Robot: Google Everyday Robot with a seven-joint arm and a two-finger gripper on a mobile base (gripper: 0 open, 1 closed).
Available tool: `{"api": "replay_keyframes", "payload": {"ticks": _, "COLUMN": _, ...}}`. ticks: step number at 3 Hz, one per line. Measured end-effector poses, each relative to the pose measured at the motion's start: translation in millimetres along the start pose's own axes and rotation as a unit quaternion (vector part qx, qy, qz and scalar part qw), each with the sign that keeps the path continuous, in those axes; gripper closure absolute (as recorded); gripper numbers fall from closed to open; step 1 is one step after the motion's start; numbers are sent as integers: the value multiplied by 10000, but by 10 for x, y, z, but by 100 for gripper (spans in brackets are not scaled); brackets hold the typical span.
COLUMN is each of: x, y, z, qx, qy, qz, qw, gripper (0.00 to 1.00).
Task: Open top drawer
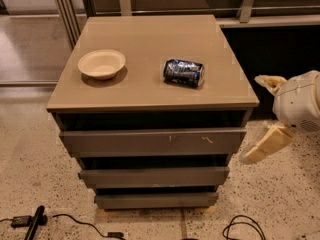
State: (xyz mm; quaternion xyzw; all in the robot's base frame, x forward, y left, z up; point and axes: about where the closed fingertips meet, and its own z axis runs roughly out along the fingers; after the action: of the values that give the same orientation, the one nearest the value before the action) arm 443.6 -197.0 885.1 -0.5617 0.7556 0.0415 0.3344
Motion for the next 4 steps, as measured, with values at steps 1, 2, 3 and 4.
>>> {"api": "replay_keyframes", "payload": {"ticks": 1, "x": 45, "y": 125, "z": 352, "qx": -44, "qy": 16, "qz": 37, "qw": 10000, "gripper": 0}}
{"api": "replay_keyframes", "payload": {"ticks": 2, "x": 148, "y": 315, "z": 1035, "qx": -160, "qy": -2, "qz": 165, "qw": 9997, "gripper": 0}}
{"api": "replay_keyframes", "payload": {"ticks": 3, "x": 148, "y": 315, "z": 1035, "qx": -160, "qy": -2, "qz": 165, "qw": 9997, "gripper": 0}}
{"api": "replay_keyframes", "payload": {"ticks": 4, "x": 129, "y": 351, "z": 1162, "qx": -262, "qy": 34, "qz": 122, "qw": 9996, "gripper": 0}}
